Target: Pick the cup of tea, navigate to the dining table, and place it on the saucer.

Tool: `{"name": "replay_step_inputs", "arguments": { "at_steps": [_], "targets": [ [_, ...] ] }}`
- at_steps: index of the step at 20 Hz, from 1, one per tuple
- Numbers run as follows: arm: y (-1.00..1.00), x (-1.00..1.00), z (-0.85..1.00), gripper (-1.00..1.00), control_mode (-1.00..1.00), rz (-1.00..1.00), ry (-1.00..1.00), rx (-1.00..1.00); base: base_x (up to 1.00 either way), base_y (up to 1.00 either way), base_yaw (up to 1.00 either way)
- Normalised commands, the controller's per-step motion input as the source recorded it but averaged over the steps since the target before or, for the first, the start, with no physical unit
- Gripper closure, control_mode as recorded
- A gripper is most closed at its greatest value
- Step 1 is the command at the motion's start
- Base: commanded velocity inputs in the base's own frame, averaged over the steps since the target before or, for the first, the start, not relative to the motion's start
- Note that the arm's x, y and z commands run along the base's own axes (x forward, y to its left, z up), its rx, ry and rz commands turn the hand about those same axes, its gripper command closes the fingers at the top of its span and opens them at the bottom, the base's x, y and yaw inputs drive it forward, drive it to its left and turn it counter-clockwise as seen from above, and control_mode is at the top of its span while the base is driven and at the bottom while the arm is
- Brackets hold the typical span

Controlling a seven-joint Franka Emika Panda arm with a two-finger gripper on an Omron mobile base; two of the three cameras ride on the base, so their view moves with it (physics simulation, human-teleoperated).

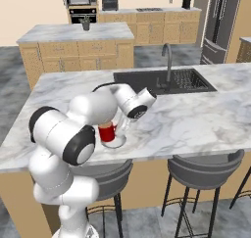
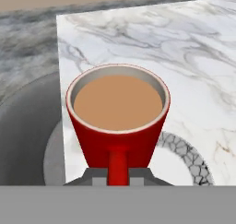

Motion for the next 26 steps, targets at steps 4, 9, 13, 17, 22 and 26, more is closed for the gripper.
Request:
{"name": "replay_step_inputs", "arguments": {
  "at_steps": [4, 9, 13, 17, 22, 26],
  "targets": [
    [0.00, 0.24, -0.31, 1.00, -1.00, 0.00, -0.14, 0.00, 0.00, 0.00, 0.00],
    [0.00, 0.27, -0.19, 1.00, -1.00, 0.00, -0.05, 0.00, 0.00, 0.00, 0.00],
    [0.00, 0.19, -0.25, 1.00, -1.00, 0.00, -0.03, 0.00, 0.00, 0.00, 0.00],
    [0.00, 0.06, -0.27, 1.00, -1.00, 0.00, 0.00, 0.00, 0.00, 0.00, 0.00],
    [0.00, 0.09, -0.23, 1.00, -1.00, 0.00, 0.00, 0.00, 0.00, 0.00, 0.00],
    [0.00, 0.13, -0.18, 1.00, -1.00, 0.00, 0.00, 0.00, 0.00, 0.00, 0.00]
  ]
}}
